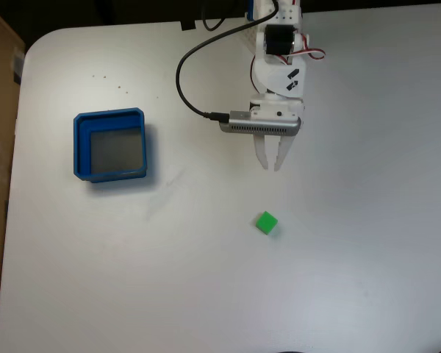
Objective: Pick up green cube and drop it in the blue box
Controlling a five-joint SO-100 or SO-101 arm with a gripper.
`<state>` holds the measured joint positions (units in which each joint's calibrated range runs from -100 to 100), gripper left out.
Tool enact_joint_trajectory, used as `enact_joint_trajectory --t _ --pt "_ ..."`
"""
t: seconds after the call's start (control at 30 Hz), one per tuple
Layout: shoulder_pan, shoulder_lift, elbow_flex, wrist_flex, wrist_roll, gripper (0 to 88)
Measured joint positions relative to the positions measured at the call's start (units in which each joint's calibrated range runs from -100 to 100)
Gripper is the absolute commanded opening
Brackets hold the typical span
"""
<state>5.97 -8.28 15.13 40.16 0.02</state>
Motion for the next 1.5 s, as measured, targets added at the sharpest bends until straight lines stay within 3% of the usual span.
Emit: enact_joint_trajectory --t 0.4,0.7,1.0,1.33,1.5 --pt "-2.8 5.6 -1.9 0.0 -0.2 1.8" --pt "-2.8 5.9 -4.2 0.0 -5.0 1.8" --pt "-2.8 9.3 -7.0 0.8 -5.6 1.8" --pt "-2.8 16.0 -24.9 19.6 -7.9 1.8" --pt "-2.8 21.4 -31.6 22.4 -10.2 1.8"
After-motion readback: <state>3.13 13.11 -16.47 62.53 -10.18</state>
